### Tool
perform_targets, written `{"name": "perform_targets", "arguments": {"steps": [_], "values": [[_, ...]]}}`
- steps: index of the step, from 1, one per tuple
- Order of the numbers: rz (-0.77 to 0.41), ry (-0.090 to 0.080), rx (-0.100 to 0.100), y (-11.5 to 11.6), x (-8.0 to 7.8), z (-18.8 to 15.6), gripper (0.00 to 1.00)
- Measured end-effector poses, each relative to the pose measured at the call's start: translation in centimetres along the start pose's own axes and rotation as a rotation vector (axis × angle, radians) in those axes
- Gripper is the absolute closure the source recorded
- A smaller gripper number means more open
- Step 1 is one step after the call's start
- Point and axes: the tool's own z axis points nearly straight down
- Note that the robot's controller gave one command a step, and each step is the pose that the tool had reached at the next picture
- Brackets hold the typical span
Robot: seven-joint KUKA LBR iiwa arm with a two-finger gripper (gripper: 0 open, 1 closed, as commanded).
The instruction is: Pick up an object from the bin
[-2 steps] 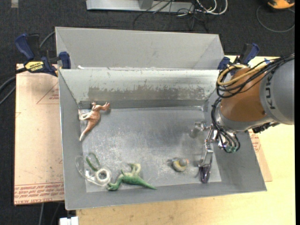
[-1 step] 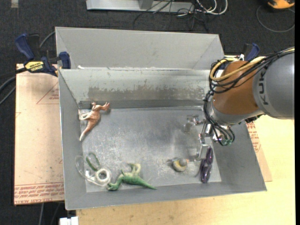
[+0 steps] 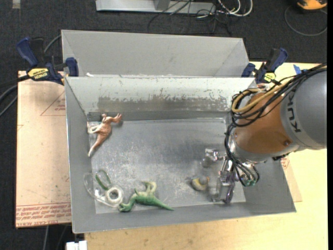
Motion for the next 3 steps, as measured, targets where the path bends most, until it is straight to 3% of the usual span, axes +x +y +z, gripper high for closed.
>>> {"name": "perform_targets", "arguments": {"steps": [1,2,3], "values": [[-0.171,-0.012,-0.001,0.3,-2.3,-0.2,1.00],[-0.171,-0.012,-0.001,0.3,-2.3,-0.2,1.00],[-0.261,-0.009,-0.002,-0.4,-1.1,-10.1,1.00]]}}
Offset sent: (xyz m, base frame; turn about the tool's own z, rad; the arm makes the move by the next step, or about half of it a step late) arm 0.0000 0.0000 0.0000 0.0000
